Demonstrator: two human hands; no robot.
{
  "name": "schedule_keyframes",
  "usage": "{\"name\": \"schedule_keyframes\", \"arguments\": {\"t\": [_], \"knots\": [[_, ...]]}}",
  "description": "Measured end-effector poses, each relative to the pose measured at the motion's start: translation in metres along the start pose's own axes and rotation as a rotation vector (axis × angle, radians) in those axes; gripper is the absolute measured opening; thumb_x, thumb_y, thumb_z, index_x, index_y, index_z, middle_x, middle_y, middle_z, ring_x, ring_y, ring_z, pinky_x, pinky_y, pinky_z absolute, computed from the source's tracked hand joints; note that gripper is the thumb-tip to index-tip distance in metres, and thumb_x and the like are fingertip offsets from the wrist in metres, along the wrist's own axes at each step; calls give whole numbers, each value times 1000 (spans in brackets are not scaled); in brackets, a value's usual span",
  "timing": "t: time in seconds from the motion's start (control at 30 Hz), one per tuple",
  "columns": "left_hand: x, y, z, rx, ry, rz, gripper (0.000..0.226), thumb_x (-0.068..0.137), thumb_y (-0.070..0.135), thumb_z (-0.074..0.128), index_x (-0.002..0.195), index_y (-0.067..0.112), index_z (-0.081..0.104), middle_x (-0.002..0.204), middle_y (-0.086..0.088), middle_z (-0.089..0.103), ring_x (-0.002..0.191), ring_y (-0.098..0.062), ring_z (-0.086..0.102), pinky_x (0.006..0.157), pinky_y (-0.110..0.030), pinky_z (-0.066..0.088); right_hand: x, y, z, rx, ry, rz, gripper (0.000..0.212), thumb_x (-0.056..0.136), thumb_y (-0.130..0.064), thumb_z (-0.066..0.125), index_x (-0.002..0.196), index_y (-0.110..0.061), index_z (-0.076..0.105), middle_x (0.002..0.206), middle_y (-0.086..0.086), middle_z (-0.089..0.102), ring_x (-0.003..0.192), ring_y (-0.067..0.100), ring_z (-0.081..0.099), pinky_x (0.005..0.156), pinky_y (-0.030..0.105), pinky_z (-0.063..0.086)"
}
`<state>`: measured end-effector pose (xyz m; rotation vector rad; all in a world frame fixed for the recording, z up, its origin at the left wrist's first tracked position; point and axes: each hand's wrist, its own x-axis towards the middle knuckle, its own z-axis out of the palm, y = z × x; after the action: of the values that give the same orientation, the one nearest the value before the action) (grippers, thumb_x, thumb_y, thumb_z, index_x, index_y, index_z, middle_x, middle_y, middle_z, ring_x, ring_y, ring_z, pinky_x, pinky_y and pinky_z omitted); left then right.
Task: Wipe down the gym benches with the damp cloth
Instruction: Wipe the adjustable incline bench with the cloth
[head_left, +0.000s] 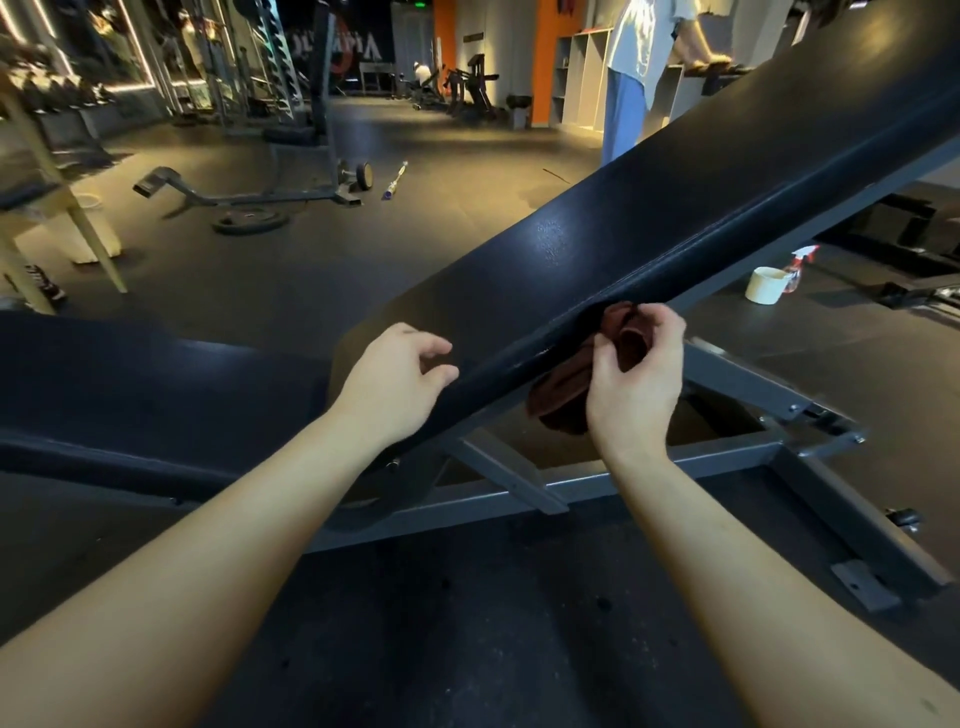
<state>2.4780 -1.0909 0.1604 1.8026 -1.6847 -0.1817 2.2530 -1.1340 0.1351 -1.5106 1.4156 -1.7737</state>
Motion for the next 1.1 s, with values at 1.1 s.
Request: {"name": "schedule_keyframes", "arguments": {"t": [1.1], "knots": [[2, -61, 12, -263, -84, 79, 26, 90, 30, 76, 116, 35, 75, 112, 22, 56, 101, 1, 57, 84, -13, 40, -27, 1, 54, -1, 167, -22, 8, 95, -18, 72, 102, -18, 68, 104, -3, 56, 96, -6, 56, 86, 5, 42]]}}
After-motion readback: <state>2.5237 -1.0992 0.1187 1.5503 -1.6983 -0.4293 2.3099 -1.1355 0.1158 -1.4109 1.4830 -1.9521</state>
